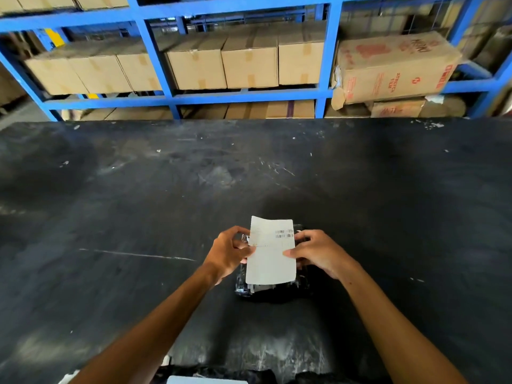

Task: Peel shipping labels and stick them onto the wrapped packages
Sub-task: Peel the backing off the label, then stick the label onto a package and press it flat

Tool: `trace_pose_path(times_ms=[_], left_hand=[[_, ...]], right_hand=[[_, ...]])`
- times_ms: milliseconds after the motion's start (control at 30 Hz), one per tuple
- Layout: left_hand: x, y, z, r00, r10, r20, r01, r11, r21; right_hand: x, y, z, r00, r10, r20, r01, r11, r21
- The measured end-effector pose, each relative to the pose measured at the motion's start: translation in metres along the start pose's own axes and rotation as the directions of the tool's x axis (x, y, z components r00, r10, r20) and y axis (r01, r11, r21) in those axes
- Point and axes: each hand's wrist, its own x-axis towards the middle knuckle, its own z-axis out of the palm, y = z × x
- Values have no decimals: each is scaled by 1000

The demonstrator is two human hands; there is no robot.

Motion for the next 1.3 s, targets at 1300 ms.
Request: trace_pose_path(times_ms=[1300], left_hand=[[4, -43, 4, 951, -34, 308, -204, 679, 706]], right_hand=[[18, 52, -7, 967, -223, 124, 235, 589, -773]])
